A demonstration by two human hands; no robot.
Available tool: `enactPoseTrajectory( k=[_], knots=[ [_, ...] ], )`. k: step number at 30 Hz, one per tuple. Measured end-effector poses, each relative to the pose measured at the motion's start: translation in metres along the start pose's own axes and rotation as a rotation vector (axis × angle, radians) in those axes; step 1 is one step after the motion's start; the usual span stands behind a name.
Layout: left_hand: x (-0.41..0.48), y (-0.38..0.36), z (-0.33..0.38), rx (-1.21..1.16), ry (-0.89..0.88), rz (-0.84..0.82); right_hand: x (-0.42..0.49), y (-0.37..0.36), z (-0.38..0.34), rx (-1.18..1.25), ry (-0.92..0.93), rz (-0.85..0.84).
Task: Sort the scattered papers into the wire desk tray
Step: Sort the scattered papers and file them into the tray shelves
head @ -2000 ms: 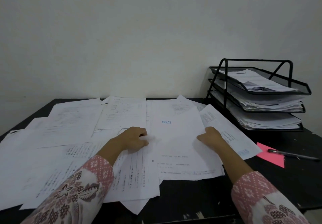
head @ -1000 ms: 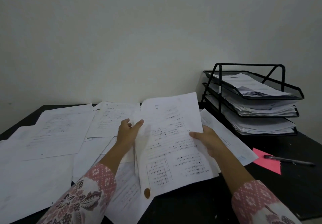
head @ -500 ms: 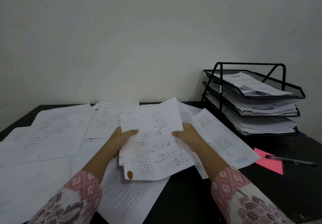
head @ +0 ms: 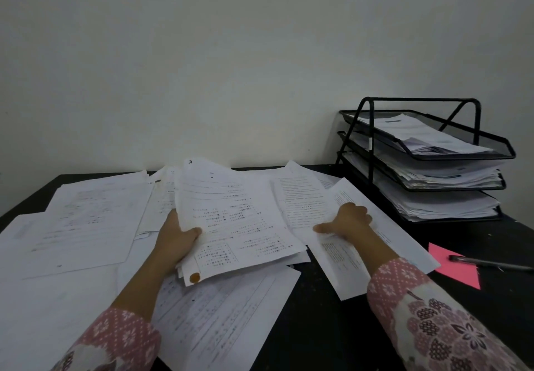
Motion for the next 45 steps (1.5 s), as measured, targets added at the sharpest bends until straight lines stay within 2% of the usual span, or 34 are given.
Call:
enactPoseTrajectory(
  k=[5, 8, 10, 14, 19, 29, 32, 35, 38, 41, 45],
  knots=[
    [-0.003, -0.002, 0.000, -0.020, -0.001, 0.014, 0.004, 0.000, -0.002, 0.200, 0.076, -0.106],
    [-0.006, -0.004, 0.002, -0.012, -0.001, 0.017, 0.003, 0.004, -0.005, 0.246, 0.088, -0.034],
    [-0.005, -0.004, 0.003, -0.017, 0.001, 0.011, 0.003, 0.006, -0.005, 0.389, 0.136, 0.010],
    [-0.004, -0.009, 0.009, -0.074, 0.026, -0.023, -0.009, 0.003, -0.003, 1.015, 0.253, -0.158],
    [-0.001, -0.027, 0.021, -0.194, 0.058, -0.058, -0.027, -0.006, -0.003, 1.213, 0.344, -0.359],
    [-0.004, -0.061, 0.049, -0.241, 0.116, -0.115, -0.053, -0.017, -0.004, 1.141, 0.448, -0.546],
    [-0.007, -0.058, 0.048, -0.190, 0.132, -0.103, -0.055, -0.016, 0.002, 1.066, 0.437, -0.568],
    [-0.010, -0.058, 0.049, -0.215, 0.104, -0.115, -0.053, -0.015, 0.003, 1.110, 0.387, -0.580],
    [-0.016, -0.055, 0.059, -0.206, 0.011, -0.089, -0.053, -0.012, -0.004, 0.954, 0.411, -0.513],
    [-0.023, -0.047, 0.077, -0.248, -0.110, -0.024, -0.055, -0.002, -0.011, 0.796, 0.507, -0.328],
    [-0.034, -0.028, 0.110, -0.285, -0.304, 0.068, -0.064, 0.025, -0.018, 0.870, 0.664, -0.209]
  ],
)
Point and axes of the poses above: each hand's wrist, its own x-axis towards the middle knuckle, its own y-axis out of the back of the hand, z = x × y, the point moved 4 cm from there along x, towards the middle knuckle, and after that the axes turned 15 degrees about -z, right-handed, at the moved point
